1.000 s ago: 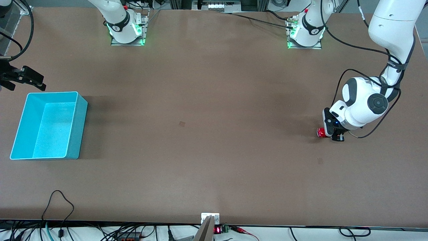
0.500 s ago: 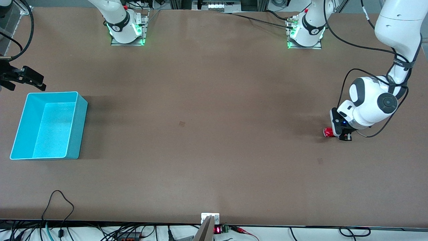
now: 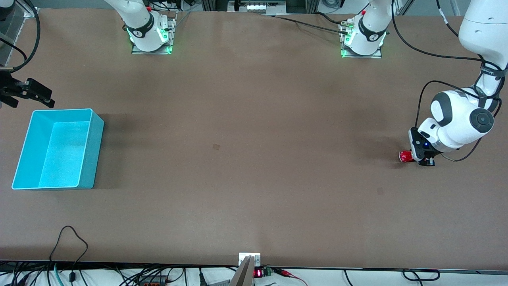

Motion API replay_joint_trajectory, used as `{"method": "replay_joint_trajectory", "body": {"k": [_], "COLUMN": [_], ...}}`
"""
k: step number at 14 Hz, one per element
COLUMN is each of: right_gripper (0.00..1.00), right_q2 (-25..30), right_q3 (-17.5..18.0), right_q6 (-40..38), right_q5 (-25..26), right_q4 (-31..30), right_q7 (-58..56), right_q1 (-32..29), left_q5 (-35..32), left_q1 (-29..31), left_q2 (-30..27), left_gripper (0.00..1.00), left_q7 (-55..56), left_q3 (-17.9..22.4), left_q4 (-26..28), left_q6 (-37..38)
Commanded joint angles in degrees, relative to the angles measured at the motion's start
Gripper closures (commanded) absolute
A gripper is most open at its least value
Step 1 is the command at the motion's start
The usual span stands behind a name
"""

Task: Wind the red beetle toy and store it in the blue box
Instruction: 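Pull the red car backward along the table with the left gripper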

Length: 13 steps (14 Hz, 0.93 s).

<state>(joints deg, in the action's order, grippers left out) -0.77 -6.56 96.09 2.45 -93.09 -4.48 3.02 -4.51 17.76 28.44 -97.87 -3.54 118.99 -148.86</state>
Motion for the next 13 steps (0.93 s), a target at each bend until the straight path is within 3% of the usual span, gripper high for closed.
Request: {"method": "replay_joint_trajectory", "body": {"k": [1,10,11,12,13], "right_gripper": [0.00,0.00,0.00,0.00,0.00], "right_q2": [0.6,0.7,0.7,0.6,0.7], "right_q3": [0.1,0.1,0.1,0.1,0.1], "right_q6": [0.6,0.6,0.6,0.6,0.6], "right_q5": [-0.6,-0.6,-0.6,-0.6,-0.6], "right_q4": [-0.7,-0.7,-0.7,-0.7,-0.7], "right_q7": [0.4,0.4,0.4,0.4,0.4], "right_q1": [-0.3,-0.3,-0.3,-0.3,-0.3], "left_q5": [-0.8,-0.8,-0.8,-0.8,-0.8], "left_q1": [1.4,4.0,3.9,4.0,4.2], "left_q2": [2.1,2.7,2.6,2.6,2.4], "left_gripper": [0.76,0.73,0.64,0.27,0.00], "left_q7": [-2.6,-5.5,-5.5,-5.5,-5.7], "left_q3": [-0.1,-0.1,-0.1,-0.1,-0.1], "left_q4": [-1.0,-1.4,-1.5,-1.9,-2.3], "left_q6": [-0.1,-0.1,-0.1,-0.1,0.1]}}
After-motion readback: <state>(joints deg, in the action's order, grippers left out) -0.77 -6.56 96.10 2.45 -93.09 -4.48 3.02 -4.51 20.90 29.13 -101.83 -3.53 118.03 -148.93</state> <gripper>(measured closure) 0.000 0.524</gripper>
